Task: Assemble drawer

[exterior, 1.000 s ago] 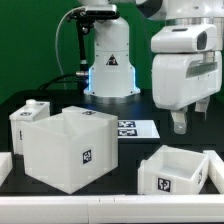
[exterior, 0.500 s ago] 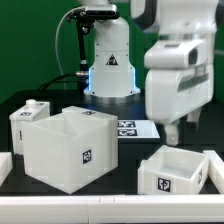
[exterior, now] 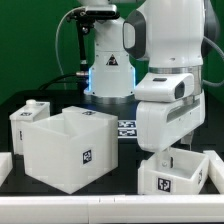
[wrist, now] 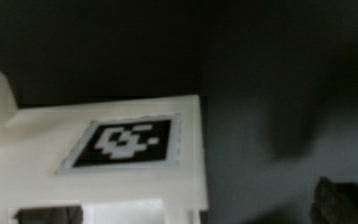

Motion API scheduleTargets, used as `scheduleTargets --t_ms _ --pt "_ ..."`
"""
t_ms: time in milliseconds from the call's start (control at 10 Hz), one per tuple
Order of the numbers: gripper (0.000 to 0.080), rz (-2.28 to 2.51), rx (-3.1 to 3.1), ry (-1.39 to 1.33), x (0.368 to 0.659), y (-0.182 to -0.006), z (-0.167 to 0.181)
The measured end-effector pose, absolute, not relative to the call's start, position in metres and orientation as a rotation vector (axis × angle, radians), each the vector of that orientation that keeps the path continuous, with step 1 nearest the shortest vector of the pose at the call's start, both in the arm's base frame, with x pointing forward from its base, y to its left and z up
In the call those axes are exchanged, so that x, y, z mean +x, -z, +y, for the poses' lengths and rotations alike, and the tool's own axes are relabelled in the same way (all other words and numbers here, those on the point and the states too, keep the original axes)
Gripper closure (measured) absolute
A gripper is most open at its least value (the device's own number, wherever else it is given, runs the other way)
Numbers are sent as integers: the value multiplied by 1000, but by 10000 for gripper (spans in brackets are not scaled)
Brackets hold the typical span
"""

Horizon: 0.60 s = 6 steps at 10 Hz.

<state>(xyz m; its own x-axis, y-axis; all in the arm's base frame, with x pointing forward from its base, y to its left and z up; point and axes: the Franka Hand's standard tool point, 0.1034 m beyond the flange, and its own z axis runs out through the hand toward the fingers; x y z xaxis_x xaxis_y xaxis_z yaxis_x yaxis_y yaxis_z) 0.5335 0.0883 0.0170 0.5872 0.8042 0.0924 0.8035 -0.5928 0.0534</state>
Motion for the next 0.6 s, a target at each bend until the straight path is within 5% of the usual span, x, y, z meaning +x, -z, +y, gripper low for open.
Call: scheduleTargets --t_ms 100,200,300,400,600 --pt "244 1417 2793 -167 533 -17 89" --pt "244 1417 2793 -166 533 -17 89" --pt "431 1417 2793 -166 533 -17 89" --pt "431 1417 2793 -166 533 -17 89" --pt "756 1416 2792 -168 534 -18 88"
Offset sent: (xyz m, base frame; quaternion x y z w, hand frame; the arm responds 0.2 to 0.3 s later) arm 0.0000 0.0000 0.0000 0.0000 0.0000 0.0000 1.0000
